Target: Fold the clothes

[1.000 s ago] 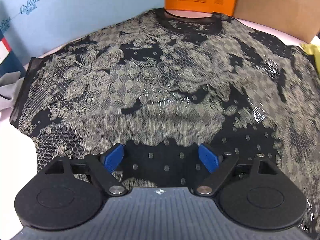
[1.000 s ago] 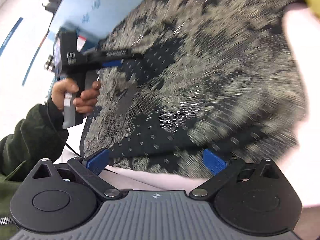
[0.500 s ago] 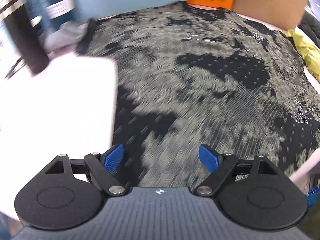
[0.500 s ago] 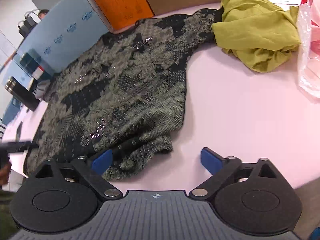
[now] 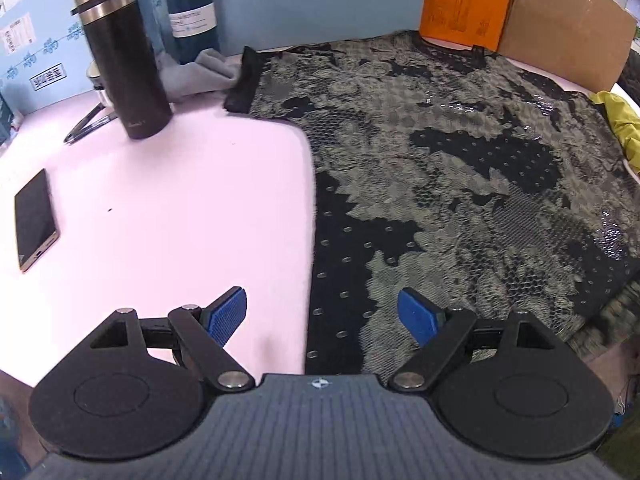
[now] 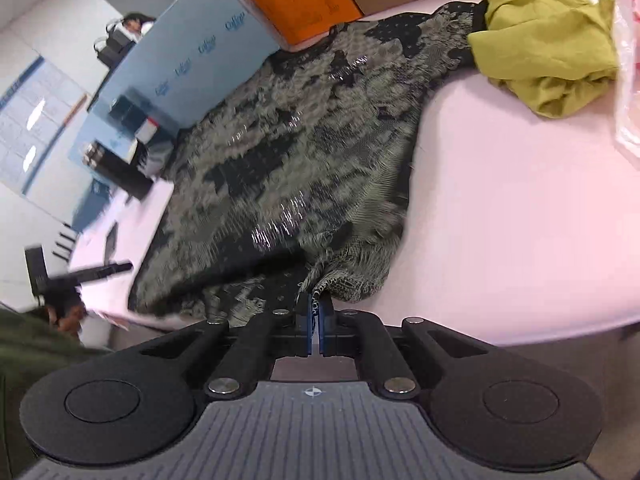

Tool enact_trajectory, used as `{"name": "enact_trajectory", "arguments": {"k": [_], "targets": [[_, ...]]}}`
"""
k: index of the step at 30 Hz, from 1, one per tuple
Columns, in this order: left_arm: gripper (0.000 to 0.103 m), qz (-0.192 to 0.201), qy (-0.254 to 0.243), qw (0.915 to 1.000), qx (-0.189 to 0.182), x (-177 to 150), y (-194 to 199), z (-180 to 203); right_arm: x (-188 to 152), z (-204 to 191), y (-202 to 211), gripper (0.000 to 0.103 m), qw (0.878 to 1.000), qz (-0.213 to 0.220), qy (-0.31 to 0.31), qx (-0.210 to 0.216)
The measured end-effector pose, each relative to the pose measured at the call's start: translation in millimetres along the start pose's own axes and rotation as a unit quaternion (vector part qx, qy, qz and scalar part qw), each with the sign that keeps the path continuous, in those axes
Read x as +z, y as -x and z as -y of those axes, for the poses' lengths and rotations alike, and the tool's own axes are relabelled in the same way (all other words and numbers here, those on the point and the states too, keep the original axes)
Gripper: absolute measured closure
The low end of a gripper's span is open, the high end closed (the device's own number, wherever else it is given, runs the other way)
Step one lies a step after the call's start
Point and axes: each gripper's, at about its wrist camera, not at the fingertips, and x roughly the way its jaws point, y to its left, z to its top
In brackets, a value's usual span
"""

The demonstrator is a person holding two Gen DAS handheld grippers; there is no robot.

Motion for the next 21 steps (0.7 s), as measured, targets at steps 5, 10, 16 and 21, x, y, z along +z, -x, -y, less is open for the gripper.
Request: {"name": "enact_trajectory", "arguments": {"k": [5,10,16,21], "targets": [[0.022,-0.005,0.010,0.9999,0.005,-7,1,-10,-2,9,4,0.035,0.997,0.009,-0.025,-0.069],[0.022,-0.009,0.029,0.9995,0.009,-22,8,-21,9,5,1,0.035,0.993,0.063,-0.040,-0.091],[0.022,-0.004,0.028,0.9989,-0.038,-41,9,-11,45,-42,-51,0.033,0.998,0.037,0.051,-0.018],[0.036,-0.009,0.019,0.9994,-0.027,-42,-7,11,73,-72,-99,0.029,0.995,0.009,0.101,0.027]]}}
